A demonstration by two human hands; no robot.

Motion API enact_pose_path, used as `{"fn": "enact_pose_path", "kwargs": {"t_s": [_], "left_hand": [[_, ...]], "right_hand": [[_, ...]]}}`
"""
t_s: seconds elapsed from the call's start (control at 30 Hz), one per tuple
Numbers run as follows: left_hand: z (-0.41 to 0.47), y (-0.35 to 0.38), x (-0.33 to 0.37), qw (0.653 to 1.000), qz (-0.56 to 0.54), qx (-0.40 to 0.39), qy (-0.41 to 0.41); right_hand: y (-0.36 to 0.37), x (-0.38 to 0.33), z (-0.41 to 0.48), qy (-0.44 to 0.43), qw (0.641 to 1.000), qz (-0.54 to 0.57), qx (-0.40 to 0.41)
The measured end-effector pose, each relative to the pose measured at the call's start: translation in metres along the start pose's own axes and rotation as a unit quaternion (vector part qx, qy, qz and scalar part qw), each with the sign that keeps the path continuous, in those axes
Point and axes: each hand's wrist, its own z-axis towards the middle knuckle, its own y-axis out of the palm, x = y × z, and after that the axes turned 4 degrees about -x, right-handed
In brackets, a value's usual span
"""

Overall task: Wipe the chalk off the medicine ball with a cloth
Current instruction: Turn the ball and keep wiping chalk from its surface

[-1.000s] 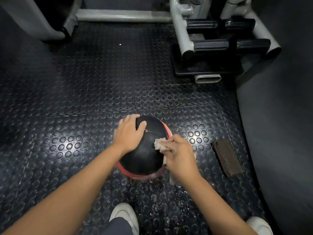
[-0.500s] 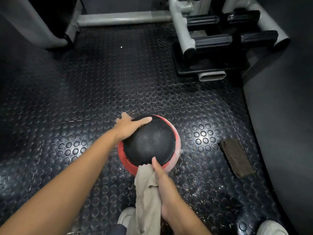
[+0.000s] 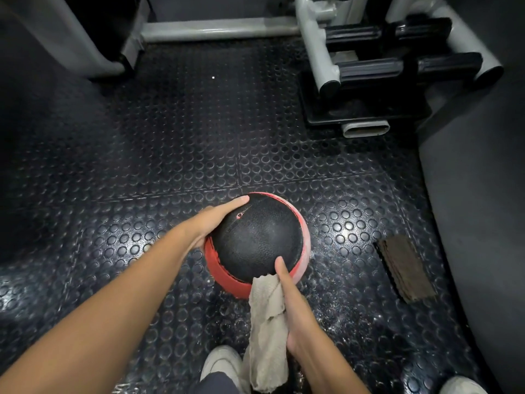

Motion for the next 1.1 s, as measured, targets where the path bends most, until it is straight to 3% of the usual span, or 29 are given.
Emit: {"fn": "enact_pose_path", "kwargs": {"t_s": [0.23, 0.53, 0.77, 0.83, 0.9, 0.97, 1.1], "left_hand": [[0.005, 0.017, 0.007, 0.996, 0.034, 0.065, 0.043], [0.028, 0.059, 0.016, 0.983, 0.029, 0.112, 0.142], [0.014, 0.049, -0.006, 0.974, 0.012, 0.097, 0.204], [0.006, 0.047, -0.013, 0.958, 0.032, 0.149, 0.243], [0.0, 0.047, -0.017, 0.908, 0.134, 0.212, 0.335], [-0.001, 0.051, -0.019, 0.87, 0.219, 0.221, 0.382], [-0.004, 0.072, -0.009, 0.881, 0.232, 0.217, 0.35]], "right_hand": [[-0.01, -0.007, 0.004, -0.003, 1.0, 0.01, 0.021], [-0.05, -0.072, 0.015, -0.042, 0.987, -0.105, 0.114], [-0.028, -0.04, 0.004, -0.091, 0.984, -0.101, 0.111], [-0.019, -0.025, 0.007, -0.095, 0.983, -0.113, 0.108], [-0.013, -0.016, 0.008, -0.101, 0.98, -0.127, 0.113], [-0.014, -0.017, 0.009, -0.082, 0.979, -0.151, 0.111], [-0.032, -0.037, -0.019, 0.063, 0.987, -0.148, -0.011]]}}
